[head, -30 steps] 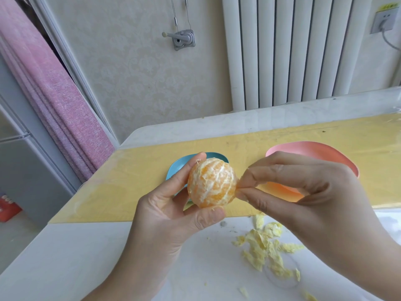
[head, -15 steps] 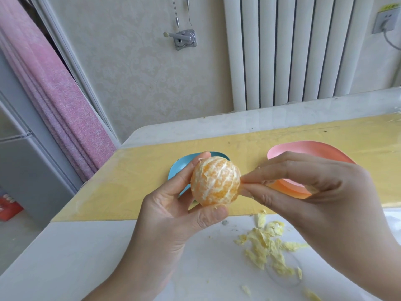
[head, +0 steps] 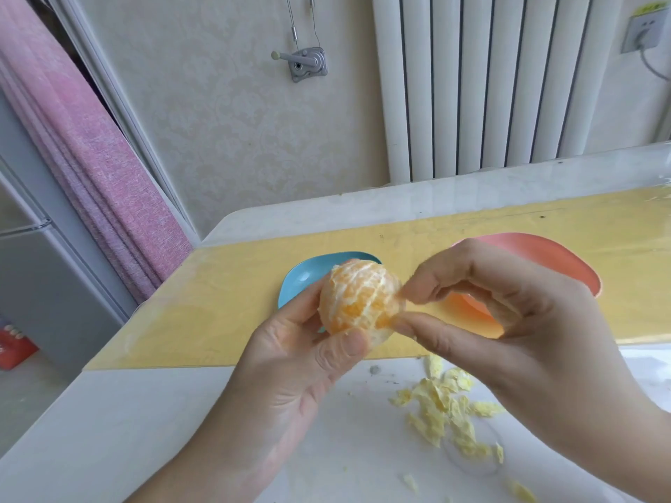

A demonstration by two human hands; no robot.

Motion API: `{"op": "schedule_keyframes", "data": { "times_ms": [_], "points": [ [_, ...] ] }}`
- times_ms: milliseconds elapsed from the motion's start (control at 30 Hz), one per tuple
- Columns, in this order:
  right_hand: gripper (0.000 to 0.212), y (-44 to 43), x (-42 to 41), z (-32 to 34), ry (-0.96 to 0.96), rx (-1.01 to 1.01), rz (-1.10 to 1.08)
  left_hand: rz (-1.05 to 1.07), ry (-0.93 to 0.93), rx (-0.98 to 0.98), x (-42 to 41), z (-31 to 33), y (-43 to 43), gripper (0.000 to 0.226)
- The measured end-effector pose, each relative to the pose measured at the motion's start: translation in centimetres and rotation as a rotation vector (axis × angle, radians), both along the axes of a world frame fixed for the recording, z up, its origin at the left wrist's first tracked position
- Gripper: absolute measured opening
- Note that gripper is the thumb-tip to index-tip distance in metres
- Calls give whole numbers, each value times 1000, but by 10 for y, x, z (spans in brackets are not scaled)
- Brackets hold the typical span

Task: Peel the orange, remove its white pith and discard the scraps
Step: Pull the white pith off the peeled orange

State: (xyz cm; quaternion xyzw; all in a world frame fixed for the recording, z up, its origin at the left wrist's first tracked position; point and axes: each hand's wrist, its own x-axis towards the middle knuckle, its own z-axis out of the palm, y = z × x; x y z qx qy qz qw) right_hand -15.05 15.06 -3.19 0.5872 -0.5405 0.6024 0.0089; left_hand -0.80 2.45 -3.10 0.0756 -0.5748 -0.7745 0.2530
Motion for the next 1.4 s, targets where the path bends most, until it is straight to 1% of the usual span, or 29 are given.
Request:
{"op": "schedule_keyframes", "data": {
  "times_ms": [67,133,200,333,400,467,533,567,633,767,833,1133,1233,1300,1400],
  "points": [
    [23,-2,0,-1,-27,-8,14,-93,18,90,0,0,1,56],
    [25,-3,-1,-1,-35,-5,25,-136,22,123,1,1,1,52],
    [24,-3,-2,0,-26,-11,13,-142,16,140,1,2,1,55],
    [15,-3,-5,2,-13,-46,-15,-112,-14,160,0,-1,1,62],
    [11,-3,-5,3,35,-46,-49,-114,-20,154,0,-2,1,61],
    [8,-2,-6,4,144,-44,-118,-123,-26,162,0,-2,2,60],
    [10,-3,-6,2,264,-43,-181,-135,-28,179,-1,-3,3,59],
    [11,-3,-6,1,286,-38,-189,-140,-29,189,-1,-3,4,58],
    [11,-5,-7,-3,250,-20,-159,-137,-32,215,-2,-5,4,58],
    [16,-4,-6,-4,72,28,-55,-88,-32,266,-3,-7,3,61],
    [18,-4,-5,-3,35,42,-44,-71,-32,269,-3,-7,3,60],
    [6,-3,-1,0,-5,16,-54,-56,-17,202,-3,-7,4,57],
    [5,-2,2,-2,5,13,-45,-53,-10,198,-3,-6,4,58],
    [6,-2,5,-5,4,13,-56,-60,4,186,-2,-5,3,58],
    [17,-3,7,-7,-22,-19,-60,-87,27,173,-1,-3,2,58]
  ]
}}
